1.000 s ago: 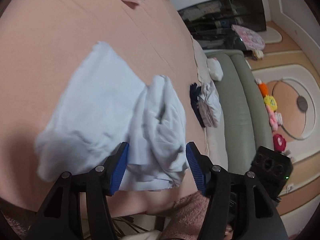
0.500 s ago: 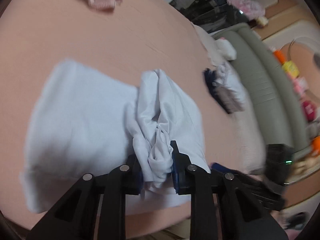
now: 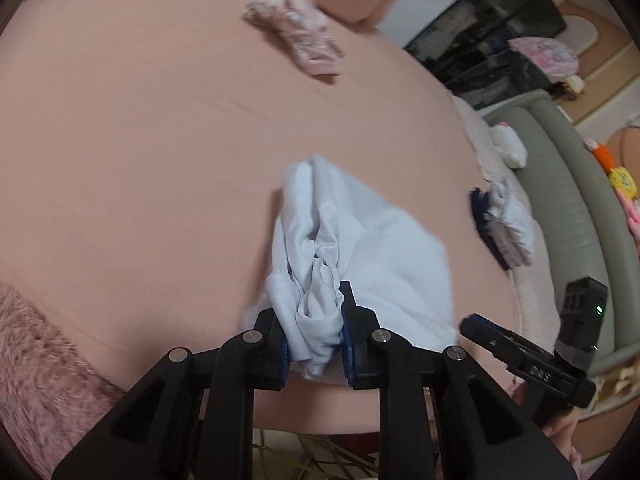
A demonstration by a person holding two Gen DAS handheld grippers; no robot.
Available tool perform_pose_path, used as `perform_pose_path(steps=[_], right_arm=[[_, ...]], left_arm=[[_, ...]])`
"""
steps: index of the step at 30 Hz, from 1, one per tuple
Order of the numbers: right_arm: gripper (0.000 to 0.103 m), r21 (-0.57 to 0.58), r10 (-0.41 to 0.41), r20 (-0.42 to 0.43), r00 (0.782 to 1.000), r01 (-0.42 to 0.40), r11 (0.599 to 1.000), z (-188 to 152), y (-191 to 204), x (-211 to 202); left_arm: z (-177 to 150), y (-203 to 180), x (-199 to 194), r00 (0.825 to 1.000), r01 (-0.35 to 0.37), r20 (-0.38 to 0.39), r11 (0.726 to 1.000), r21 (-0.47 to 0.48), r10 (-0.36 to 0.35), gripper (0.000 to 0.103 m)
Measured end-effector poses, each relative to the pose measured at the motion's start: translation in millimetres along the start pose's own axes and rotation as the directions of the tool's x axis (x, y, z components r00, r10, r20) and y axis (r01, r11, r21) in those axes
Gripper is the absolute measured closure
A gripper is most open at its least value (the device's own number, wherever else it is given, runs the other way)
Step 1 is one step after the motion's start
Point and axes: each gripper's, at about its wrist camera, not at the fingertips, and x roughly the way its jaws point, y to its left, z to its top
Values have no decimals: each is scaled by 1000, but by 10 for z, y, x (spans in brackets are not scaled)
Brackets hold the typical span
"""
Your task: Fold clothes
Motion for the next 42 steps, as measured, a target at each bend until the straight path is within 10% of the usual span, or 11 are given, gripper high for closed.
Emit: perform_pose_path(steps=[5, 10, 12, 16, 21, 26, 33, 37, 42], right_arm=[[27, 57, 37, -26, 999, -35, 998, -90, -6, 225], [27, 119, 115, -9, 993, -113, 986, -173, -14, 395], [71, 94, 169, -20, 985, -167, 981, -155, 37, 399], [92, 73, 171, 24, 985, -172, 982, -138, 55, 187], [92, 65, 125, 108, 986, -132, 989, -189, -182, -343], [89, 77, -77, 56, 995, 73, 994, -461, -676, -457], [64, 217, -161, 147, 976, 127, 968, -574, -840, -700], [63, 42, -119, 176, 977, 113, 993, -456, -341, -606], [63, -47, -159, 69, 985, 163, 986, -597, -226, -316]], left_arm=[[32, 232, 65, 995, -102, -7, 993, -55, 102, 33], [20, 239, 301, 997, 2, -72, 996, -92, -9, 64], [5, 93, 287, 998, -11, -63, 999, -32, 9, 69], [-55, -53, 276, 996, 44, -80, 999, -17, -45, 73], [-271, -462, 379, 983, 156, -101, 987, 47, -150, 73], [-471, -776, 581, 979, 121, -180, 983, 135, -96, 62], [-435, -615, -115, 994, -18, 114, 980, 200, -5, 64], [-464, -681, 3, 998, 49, 37, 969, 242, -60, 73], [-541, -588, 350, 992, -90, -63, 974, 209, 105, 77]])
